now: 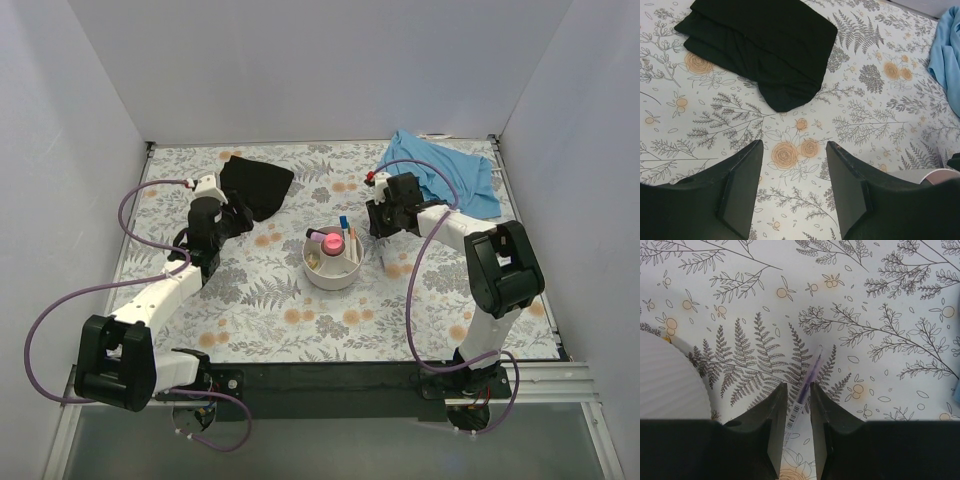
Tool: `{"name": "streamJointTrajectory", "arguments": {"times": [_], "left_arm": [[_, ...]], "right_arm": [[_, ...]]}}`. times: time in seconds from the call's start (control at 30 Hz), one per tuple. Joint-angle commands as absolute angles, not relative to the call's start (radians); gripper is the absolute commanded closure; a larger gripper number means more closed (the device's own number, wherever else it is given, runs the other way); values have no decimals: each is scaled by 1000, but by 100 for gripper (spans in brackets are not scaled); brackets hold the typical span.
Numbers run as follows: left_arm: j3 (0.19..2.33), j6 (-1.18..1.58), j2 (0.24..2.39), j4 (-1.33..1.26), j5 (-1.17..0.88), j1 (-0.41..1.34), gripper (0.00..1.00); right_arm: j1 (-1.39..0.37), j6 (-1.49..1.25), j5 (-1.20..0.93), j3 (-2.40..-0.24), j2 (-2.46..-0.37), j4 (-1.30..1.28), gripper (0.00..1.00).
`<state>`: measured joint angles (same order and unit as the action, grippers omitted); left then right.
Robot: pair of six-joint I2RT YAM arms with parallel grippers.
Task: Sort the stationery into containers
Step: Pick up the pen from the center of the board.
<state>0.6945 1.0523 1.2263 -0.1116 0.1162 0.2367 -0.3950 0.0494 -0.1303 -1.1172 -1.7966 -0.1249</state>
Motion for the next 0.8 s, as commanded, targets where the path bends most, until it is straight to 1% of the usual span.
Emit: {"name": "streamJointTrajectory", "arguments": {"times": [0.0,0.23,0.53,0.77], "left_arm": [[683,1055,1198,-113,117,227,48],[687,1051,1206,-124,114,225,48],[678,1043,1203,-121,123,224,48],[680,1037,1204,-117,129,219,48]], "right_arm": [[-391,17,-92,-1141,-1798,-130,66],[-391,6,-107,-1141,-1815,-135,65],[-402,-21,-84,-1181,-1891,-127,62],[-411,-29,-75,-1206,-1928,-138,64]]}}
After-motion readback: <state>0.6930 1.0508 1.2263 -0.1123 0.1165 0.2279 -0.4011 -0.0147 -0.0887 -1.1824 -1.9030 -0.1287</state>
